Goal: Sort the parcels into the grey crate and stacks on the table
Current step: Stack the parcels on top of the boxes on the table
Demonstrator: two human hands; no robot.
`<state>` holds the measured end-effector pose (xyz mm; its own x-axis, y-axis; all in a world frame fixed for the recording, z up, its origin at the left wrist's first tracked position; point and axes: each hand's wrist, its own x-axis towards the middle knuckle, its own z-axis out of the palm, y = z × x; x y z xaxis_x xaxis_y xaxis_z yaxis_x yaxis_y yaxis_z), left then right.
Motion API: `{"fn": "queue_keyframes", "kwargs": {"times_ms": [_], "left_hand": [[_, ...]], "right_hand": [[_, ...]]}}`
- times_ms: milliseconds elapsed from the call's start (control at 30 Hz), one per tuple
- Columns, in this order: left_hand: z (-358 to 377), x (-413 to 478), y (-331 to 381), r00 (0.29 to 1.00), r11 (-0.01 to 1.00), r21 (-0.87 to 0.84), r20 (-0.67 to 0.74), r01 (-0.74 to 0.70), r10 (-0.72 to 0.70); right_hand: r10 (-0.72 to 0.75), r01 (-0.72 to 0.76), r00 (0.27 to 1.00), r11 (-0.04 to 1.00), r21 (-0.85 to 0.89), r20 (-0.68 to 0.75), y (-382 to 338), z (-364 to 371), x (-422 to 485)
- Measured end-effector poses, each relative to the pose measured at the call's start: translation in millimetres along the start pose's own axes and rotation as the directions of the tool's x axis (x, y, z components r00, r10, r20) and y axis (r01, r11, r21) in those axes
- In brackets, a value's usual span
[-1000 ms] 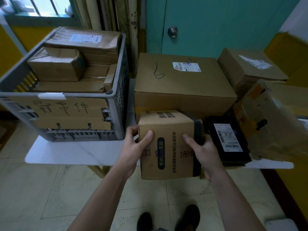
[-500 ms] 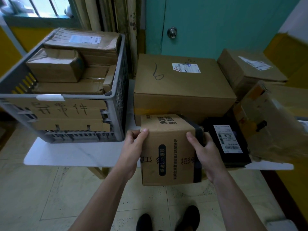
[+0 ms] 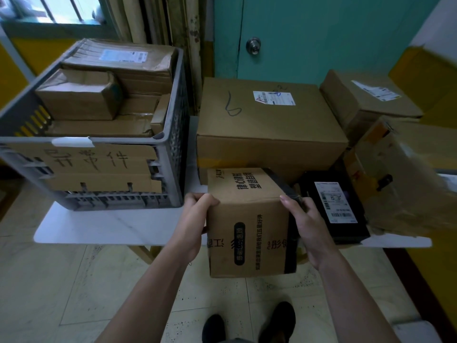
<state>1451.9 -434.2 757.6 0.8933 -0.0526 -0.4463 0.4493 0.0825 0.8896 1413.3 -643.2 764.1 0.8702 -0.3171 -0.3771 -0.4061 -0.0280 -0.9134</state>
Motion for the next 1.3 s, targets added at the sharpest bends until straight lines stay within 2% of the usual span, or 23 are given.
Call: {"fn": "queue_keyframes", "kwargs": {"times_ms": [267, 500, 1300], "left_hand": [[-2, -4, 1, 0.999, 0.999, 0.017, 0.042, 0.027, -0.028], [-3, 1, -4, 0.998, 0.998, 0.018, -0.014, 0.066, -0.066], [-3, 7, -10, 0.99, 0.99, -0.015, -0.026, 0.138, -0.138]], "right_hand": [[0.03, -0.029, 0.999, 0.999, -0.032, 0.028, 0, -2, -1], [0.044, -0.042, 0.998, 0.999, -0.035, 0.04, 4, -4, -1], [0.055, -0.054, 0.998, 0.997, 0.047, -0.027, 8, -2, -2]]}}
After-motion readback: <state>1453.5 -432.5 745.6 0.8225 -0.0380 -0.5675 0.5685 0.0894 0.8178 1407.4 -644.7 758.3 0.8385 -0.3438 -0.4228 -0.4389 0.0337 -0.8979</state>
